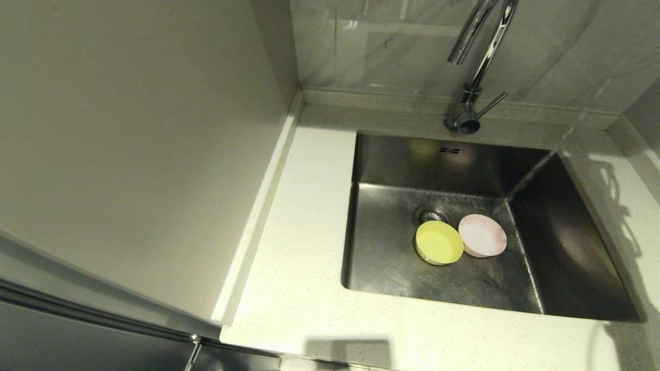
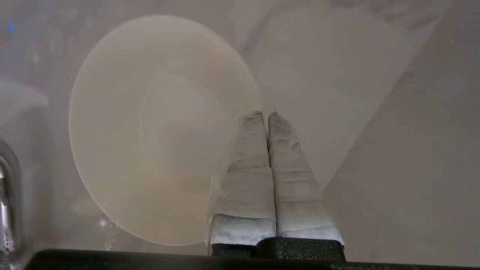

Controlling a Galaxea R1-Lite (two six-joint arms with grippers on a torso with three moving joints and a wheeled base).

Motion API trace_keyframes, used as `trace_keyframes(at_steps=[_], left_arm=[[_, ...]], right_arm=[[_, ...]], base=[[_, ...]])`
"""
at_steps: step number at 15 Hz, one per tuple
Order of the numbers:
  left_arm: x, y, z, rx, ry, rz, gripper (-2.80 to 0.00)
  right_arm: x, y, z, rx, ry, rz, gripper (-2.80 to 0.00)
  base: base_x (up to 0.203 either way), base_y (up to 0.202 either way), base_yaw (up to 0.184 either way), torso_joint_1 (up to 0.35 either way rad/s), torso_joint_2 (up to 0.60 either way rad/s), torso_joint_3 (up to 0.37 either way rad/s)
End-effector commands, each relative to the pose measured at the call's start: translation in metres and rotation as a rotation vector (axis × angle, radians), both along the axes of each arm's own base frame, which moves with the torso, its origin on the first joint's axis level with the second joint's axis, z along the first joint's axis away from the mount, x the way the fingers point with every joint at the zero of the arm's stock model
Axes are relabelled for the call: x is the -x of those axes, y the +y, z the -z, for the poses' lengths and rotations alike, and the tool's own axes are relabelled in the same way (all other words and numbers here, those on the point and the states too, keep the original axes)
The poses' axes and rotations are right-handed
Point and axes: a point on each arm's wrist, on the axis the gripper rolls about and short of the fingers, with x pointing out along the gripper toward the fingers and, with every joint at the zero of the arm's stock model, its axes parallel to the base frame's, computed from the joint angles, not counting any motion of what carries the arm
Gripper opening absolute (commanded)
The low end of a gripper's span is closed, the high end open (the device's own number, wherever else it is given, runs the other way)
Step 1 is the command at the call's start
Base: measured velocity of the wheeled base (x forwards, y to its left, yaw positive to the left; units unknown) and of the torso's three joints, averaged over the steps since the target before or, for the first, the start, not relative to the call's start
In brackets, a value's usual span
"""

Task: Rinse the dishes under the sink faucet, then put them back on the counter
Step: Put a bowl back to the table from the sink

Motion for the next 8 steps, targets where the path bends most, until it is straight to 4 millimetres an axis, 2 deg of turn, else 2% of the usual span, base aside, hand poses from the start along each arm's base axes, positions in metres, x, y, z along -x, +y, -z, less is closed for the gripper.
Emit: trace_keyframes(at_steps=[1, 2, 4, 6, 8], left_arm=[[0.000, 0.000, 0.000, 0.001, -0.002, 0.000, -2.80], [0.000, 0.000, 0.000, 0.001, -0.002, 0.000, -2.80], [0.000, 0.000, 0.000, 0.001, -0.002, 0.000, -2.80], [0.000, 0.000, 0.000, 0.001, -0.002, 0.000, -2.80], [0.000, 0.000, 0.000, 0.001, -0.002, 0.000, -2.80]], right_arm=[[0.012, 0.003, 0.008, -0.014, 0.025, -0.003, -2.80], [0.012, 0.003, 0.011, -0.021, 0.039, -0.005, -2.80], [0.019, 0.005, -0.004, -0.020, -0.002, -0.010, -2.80], [0.018, 0.004, -0.005, -0.032, 0.008, -0.012, -2.80], [0.021, 0.005, -0.025, -0.016, -0.043, -0.012, -2.80]], base=[[0.000, 0.000, 0.000, 0.000, 0.00, 0.000], [0.000, 0.000, 0.000, 0.000, 0.00, 0.000], [0.000, 0.000, 0.000, 0.000, 0.00, 0.000], [0.000, 0.000, 0.000, 0.000, 0.00, 0.000], [0.000, 0.000, 0.000, 0.000, 0.00, 0.000]])
